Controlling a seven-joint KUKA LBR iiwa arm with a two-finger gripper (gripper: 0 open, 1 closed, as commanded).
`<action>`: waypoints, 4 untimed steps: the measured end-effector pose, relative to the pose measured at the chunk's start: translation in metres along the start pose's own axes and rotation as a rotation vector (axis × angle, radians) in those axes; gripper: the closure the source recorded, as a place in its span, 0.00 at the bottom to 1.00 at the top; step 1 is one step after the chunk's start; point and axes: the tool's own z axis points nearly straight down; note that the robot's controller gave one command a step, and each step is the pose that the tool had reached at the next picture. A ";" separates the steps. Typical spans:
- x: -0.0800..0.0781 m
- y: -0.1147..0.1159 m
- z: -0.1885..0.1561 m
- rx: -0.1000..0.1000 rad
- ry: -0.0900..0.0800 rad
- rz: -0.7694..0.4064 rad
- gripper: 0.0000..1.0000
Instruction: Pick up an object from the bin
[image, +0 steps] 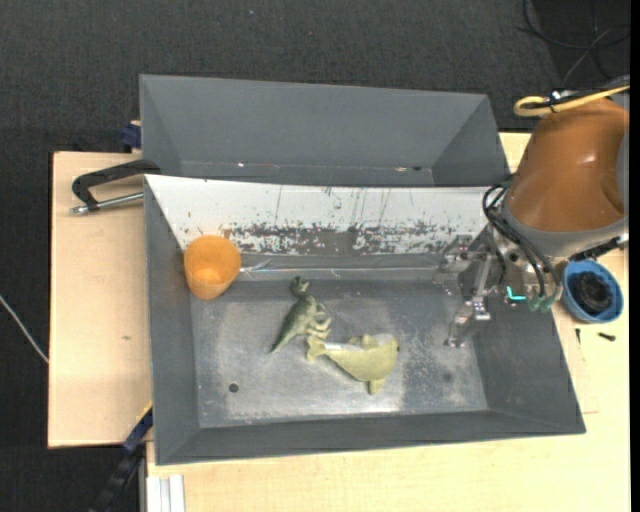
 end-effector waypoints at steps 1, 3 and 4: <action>0.028 0.079 0.124 0.000 -0.011 -0.196 0.00; 0.049 0.099 0.091 0.000 -0.008 -0.137 0.00; 0.047 0.110 0.122 0.001 -0.017 -0.093 0.00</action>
Offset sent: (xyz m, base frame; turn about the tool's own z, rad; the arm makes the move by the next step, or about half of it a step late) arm -0.0301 0.0768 -0.1235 -0.1933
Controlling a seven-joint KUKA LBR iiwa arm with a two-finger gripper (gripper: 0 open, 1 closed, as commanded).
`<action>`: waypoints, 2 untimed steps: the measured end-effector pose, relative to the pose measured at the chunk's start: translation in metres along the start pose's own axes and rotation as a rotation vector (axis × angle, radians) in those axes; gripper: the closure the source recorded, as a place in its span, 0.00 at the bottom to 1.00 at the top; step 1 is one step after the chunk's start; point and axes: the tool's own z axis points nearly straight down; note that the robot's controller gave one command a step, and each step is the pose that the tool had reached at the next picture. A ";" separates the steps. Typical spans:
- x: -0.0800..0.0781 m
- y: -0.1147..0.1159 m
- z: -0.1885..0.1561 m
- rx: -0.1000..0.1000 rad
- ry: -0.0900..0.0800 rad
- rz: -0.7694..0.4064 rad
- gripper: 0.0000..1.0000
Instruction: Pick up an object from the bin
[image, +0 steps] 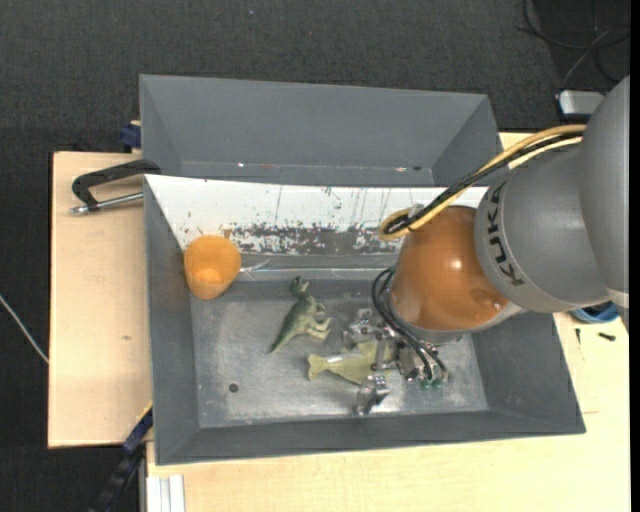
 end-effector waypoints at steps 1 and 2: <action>-0.002 0.000 -0.002 0.000 0.001 0.001 0.00; -0.004 0.001 -0.003 -0.001 -0.003 0.000 1.00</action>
Offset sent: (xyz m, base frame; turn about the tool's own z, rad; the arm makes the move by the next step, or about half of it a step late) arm 0.0000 0.0000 0.0000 0.0000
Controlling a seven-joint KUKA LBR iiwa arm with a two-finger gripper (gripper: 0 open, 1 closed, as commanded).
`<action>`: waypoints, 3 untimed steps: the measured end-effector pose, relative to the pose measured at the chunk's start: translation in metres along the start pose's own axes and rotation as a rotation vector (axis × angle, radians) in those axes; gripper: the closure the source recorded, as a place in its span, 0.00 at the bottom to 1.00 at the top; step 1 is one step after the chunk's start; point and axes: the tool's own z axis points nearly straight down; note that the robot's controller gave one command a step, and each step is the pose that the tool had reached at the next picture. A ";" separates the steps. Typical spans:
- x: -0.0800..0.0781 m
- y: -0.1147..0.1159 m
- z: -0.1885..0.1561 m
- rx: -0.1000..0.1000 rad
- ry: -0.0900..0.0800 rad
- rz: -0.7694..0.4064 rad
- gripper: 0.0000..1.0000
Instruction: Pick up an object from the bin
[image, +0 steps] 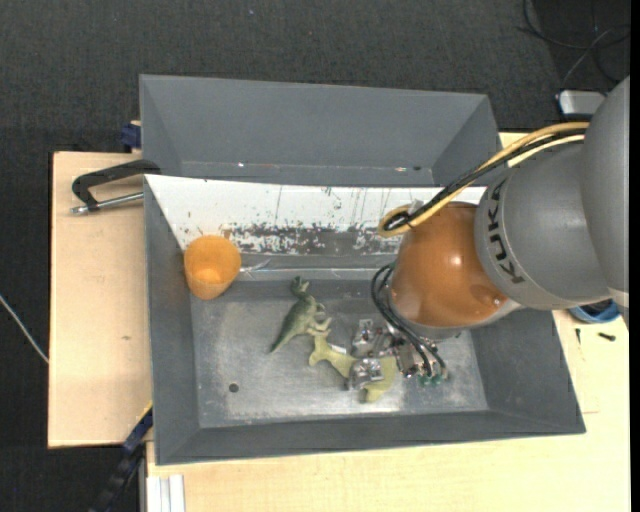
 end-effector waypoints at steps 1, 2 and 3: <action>-0.004 0.000 -0.064 0.000 0.001 0.000 1.00; -0.005 0.001 -0.079 0.000 0.004 -0.001 1.00; -0.008 0.001 -0.122 0.000 0.002 -0.001 1.00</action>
Offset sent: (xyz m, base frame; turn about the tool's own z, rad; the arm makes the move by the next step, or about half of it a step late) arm 0.0002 0.0000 0.0598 0.0000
